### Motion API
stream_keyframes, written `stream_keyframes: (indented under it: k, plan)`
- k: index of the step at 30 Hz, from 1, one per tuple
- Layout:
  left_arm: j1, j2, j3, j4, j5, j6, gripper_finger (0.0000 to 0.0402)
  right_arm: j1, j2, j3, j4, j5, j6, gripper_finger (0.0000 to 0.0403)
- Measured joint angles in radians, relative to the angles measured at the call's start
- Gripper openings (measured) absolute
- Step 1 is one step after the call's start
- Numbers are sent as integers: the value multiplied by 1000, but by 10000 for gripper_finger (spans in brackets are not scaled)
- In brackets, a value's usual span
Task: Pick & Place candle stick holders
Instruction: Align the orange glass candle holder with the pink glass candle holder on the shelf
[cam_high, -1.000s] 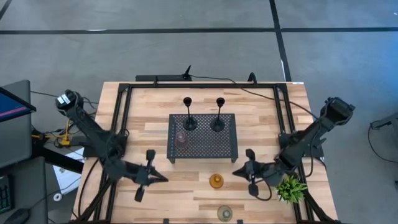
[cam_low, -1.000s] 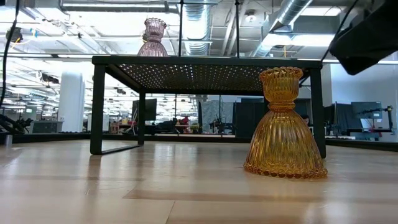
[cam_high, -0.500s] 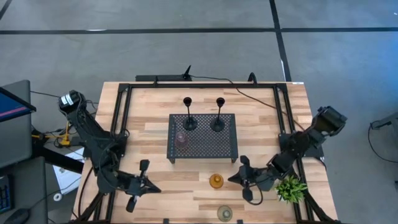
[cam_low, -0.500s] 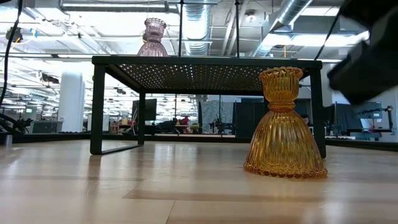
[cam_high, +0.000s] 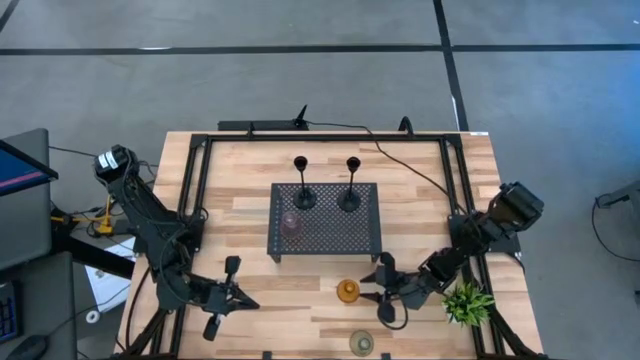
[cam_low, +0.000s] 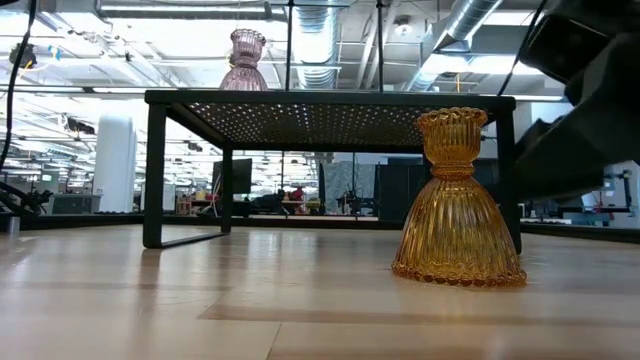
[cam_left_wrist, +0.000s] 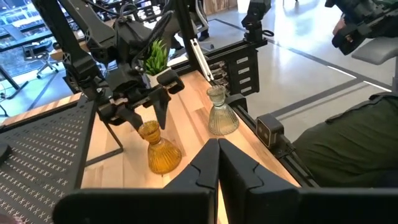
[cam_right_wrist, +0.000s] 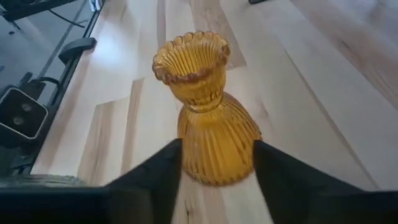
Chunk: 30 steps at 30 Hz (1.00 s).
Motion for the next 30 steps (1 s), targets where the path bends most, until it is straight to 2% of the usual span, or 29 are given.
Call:
stream_keyframes:
  k: [6, 9, 13, 17, 24, 30]
  plan:
    - [0, 0, 0, 0, 0, -1, 5, -27, 0, 27, 1, 0, 2, 289]
    - [0, 0, 0, 0, 0, -2, 5, -36, 0, 36, 1, -6, 2, 316]
    - [0, 0, 0, -1, 0, -3, 5, -40, 0, 52, 1, -98, 9, 335]
    - [0, 0, 0, -1, 0, -3, 5, -35, 0, 64, -11, -144, 88, 334]
    - [0, 0, 0, -1, 0, -4, 5, 13, 0, 95, -19, -158, 152, 301]
    - [0, 0, 0, -1, 0, -4, 5, 40, -34, 121, -98, -55, 95, 257]
